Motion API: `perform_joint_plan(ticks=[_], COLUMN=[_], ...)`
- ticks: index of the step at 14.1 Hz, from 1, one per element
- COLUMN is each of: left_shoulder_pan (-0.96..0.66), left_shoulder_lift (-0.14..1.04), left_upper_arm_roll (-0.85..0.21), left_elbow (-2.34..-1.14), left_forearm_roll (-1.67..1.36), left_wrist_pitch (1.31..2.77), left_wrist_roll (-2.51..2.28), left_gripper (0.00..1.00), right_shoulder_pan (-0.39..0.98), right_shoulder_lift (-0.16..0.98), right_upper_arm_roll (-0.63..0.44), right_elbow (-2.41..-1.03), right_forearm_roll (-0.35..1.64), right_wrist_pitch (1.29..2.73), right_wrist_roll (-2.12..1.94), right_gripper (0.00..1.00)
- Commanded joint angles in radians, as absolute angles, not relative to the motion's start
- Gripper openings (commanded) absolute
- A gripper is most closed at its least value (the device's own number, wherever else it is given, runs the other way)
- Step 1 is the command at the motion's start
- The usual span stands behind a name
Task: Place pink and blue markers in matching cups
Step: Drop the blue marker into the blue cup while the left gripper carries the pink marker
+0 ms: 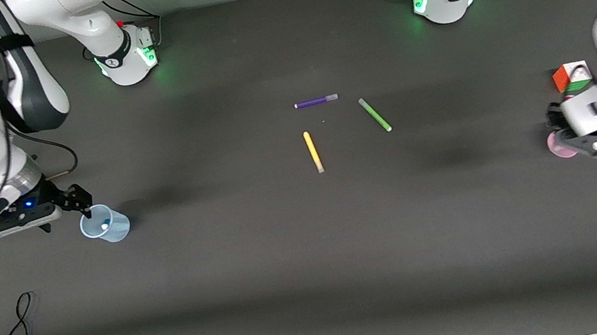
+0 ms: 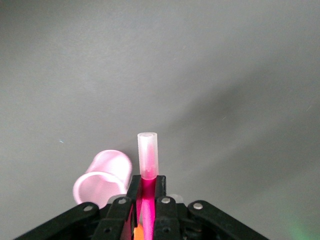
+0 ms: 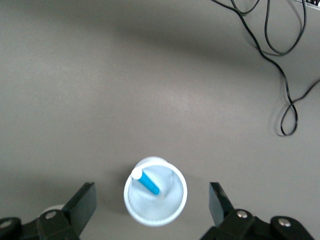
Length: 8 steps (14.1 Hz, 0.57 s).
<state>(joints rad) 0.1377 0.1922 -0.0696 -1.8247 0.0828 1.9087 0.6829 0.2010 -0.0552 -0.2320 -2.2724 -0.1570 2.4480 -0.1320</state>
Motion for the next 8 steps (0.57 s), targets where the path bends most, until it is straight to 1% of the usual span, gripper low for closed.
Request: perform_joint_plan(ticks=[1, 3, 5, 8], left_shoulder_pan=[0.245, 0.313, 0.392, 0.468], left_shoulder_lift=[0.143, 0.135, 0.141, 0.159], left_upper_arm_roll=[-0.084, -0.084, -0.083, -0.083], left_elbow=[-1.934, -1.974, -2.002, -2.022], left_forearm_roll=[-0.003, -0.104, -0.257, -0.368], left_wrist_pitch=[1.999, 2.025, 2.023, 2.025], left_wrist_roll=[0.958, 1.165, 1.392, 1.627], left_gripper=[0.00, 0.00, 0.00, 0.00], right_shoulder_pan=[0.210, 0.210, 0.210, 0.207], right_shoulder_lift=[-0.077, -0.077, -0.078, -0.110], right_upper_arm_roll=[-0.198, -0.178, -0.169, -0.147], right_elbow=[-2.125, -2.022, -1.944, -1.882], right_forearm_roll=[-0.073, -0.032, -0.031, -0.029], right_wrist_pitch=[2.216, 2.053, 1.952, 1.836], right_wrist_roll=[-0.135, -0.132, -0.109, -0.106], right_gripper=[1.00, 1.00, 1.00, 1.00])
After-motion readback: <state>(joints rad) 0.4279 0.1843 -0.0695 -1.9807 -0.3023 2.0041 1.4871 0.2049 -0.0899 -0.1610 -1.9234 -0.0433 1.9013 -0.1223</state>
